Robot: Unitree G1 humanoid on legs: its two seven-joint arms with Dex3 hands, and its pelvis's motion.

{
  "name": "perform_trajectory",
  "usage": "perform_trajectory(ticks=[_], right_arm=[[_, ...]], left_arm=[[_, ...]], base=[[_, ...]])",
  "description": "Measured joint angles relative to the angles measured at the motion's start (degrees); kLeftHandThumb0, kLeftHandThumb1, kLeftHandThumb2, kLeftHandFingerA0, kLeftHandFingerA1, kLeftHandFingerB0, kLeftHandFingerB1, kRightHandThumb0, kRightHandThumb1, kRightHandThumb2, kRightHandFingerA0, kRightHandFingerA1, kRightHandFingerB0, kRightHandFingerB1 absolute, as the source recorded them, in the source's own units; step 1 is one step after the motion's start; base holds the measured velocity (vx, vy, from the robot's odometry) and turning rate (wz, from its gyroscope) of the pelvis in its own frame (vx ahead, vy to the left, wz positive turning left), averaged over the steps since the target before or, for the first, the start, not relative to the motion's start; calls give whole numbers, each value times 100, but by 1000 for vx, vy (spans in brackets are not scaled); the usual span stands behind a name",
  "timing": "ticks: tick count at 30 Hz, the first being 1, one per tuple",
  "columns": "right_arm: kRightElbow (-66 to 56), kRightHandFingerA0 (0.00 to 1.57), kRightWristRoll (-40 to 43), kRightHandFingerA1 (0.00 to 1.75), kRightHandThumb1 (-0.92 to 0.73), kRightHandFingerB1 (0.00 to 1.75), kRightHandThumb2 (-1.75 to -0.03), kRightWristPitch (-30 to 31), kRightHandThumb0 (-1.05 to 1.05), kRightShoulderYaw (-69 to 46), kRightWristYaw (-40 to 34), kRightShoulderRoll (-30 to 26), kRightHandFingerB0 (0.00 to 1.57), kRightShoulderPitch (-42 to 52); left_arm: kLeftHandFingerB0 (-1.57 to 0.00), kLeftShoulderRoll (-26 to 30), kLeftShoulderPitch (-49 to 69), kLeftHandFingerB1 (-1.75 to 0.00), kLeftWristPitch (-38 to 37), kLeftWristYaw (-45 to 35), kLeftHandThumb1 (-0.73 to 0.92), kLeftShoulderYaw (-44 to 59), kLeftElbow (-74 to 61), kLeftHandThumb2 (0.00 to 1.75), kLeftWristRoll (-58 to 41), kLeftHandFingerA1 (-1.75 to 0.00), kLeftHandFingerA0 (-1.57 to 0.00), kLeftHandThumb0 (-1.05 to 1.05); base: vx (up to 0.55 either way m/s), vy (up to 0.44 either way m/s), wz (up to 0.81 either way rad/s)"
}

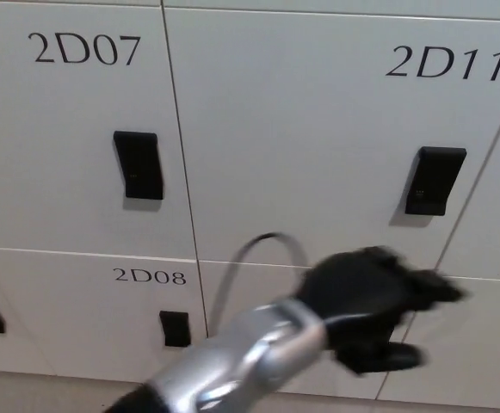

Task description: The robot uses its left hand to push the door of an open cabinet towards the right and closes it

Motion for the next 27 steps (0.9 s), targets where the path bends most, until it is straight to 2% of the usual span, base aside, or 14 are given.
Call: perform_trajectory(ticks=[1,2,3,4,8,14,18,19,22,23,27], right_arm=[[-1,50,0,39,-78,34,-63,0,-39,0,5,1,38,-8],[-2,49,0,38,-78,34,-63,0,-40,-2,14,1,38,-20],[-2,49,0,39,-78,34,-63,0,-38,-2,18,1,38,-26],[-2,49,-1,39,-78,34,-63,0,-38,-5,30,1,38,-32],[0,49,-4,38,-79,34,-63,2,-38,-3,56,1,39,-35],[12,49,-15,38,-80,34,-63,11,-37,4,64,3,37,-39],[18,47,-34,38,-80,34,-64,22,-39,21,69,7,37,-42],[18,48,-35,38,-80,34,-64,22,-39,24,70,10,37,-44],[20,48,-46,38,-80,34,-64,22,-39,34,72,12,37,-43],[21,49,-49,38,-80,34,-64,22,-38,35,73,12,39,-43],[32,50,-62,38,-81,34,-64,25,-36,37,77,11,38,-43]], left_arm=[[-24,133,126,-29,-12,2,88,105,-10,67,-25,-33,-32,-63],[-19,356,344,-42,-33,8,72,314,-10,95,-87,-46,-25,-66],[-24,442,440,-29,-48,12,88,401,-9,67,-120,-33,-32,-60],[-24,743,774,-29,-89,30,88,701,10,67,-217,-33,-32,-60],[-27,1344,1557,-30,-217,136,87,1498,314,66,-476,-34,-30,-61],[-29,1757,2285,-32,-471,394,87,2487,1219,66,-838,-38,-35,-63],[-26,1909,2668,-31,-705,597,84,3163,2170,65,-1120,-35,-35,-58],[-19,1911,2700,-42,-734,619,70,3234,2292,92,-1146,-46,-26,-61],[-19,1913,2836,-42,-865,674,70,3594,2950,92,-1327,-46,-26,-61],[-28,1913,2852,-31,-895,679,85,3659,3065,66,-1358,-35,-37,-59],[-30,1907,2853,-30,-1021,665,84,4132,3860,64,-1618,-34,-40,-57]], base=[[0,0,0],[0,0,0],[0,0,0],[0,0,0],[0,0,0],[0,0,0],[0,0,0],[0,0,0],[0,0,0],[0,0,0],[0,0,0]])
